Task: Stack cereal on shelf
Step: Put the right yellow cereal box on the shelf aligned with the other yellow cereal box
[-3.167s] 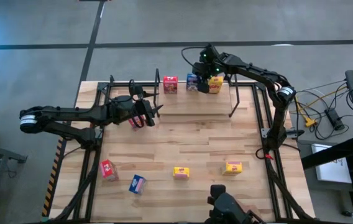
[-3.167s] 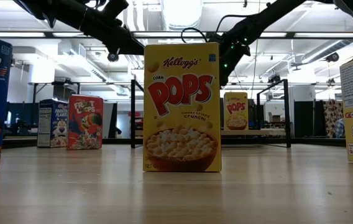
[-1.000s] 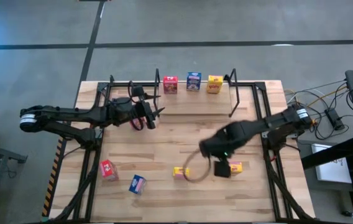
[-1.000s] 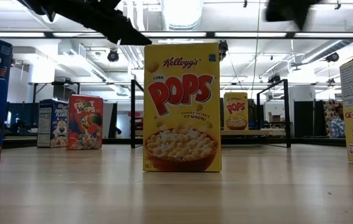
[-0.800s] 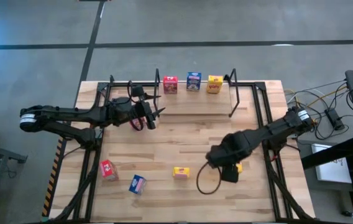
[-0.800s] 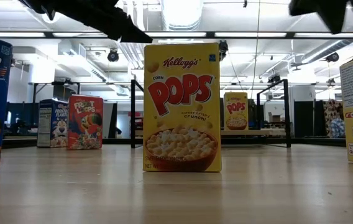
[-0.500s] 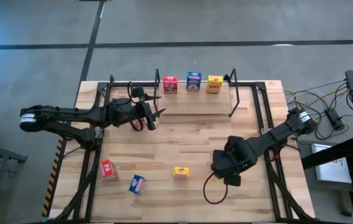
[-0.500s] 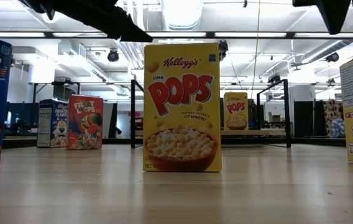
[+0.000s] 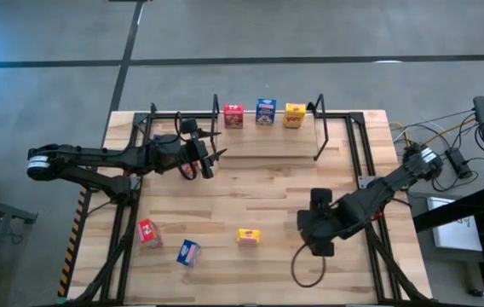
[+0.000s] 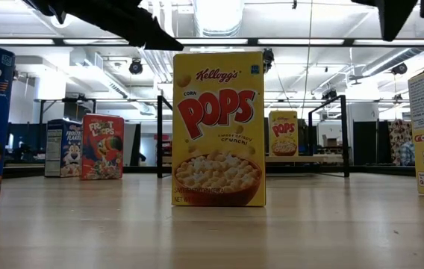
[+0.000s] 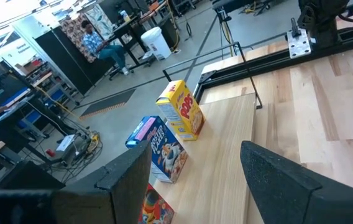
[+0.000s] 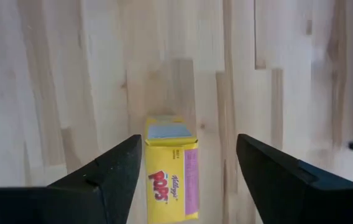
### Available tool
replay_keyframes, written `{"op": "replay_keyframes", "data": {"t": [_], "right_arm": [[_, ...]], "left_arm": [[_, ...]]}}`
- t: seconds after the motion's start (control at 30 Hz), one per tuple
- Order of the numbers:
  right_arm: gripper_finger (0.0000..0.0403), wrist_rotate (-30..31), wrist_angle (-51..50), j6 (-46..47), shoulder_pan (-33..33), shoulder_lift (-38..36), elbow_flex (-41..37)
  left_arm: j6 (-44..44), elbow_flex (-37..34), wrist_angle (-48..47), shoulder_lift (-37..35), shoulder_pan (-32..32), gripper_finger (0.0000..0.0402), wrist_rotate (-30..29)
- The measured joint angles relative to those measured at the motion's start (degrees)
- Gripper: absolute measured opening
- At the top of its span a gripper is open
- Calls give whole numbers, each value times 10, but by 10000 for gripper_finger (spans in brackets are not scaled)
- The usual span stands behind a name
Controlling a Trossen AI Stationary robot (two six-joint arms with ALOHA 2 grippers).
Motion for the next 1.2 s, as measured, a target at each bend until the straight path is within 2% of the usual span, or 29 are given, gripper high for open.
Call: {"op": "replay_keyframes", "data": {"t": [0.27, 0.37, 0.63, 0.93, 1.2], "right_arm": [[255, 55, 116, 17, 26, -126, -136], [264, 12, 140, 28, 26, -145, -167], [270, 17, 143, 28, 26, -148, -210], [272, -48, 161, 42, 26, -145, -219], [278, -49, 170, 63, 26, -137, -244]], "left_arm": [[-19, 0, 0, 0, 0, 231, 0], [-27, 0, 1, 0, 0, 231, 0], [-52, 0, 14, 0, 0, 231, 0], [-65, 0, 11, 0, 0, 231, 0], [-64, 0, 10, 1, 0, 231, 0]]}}
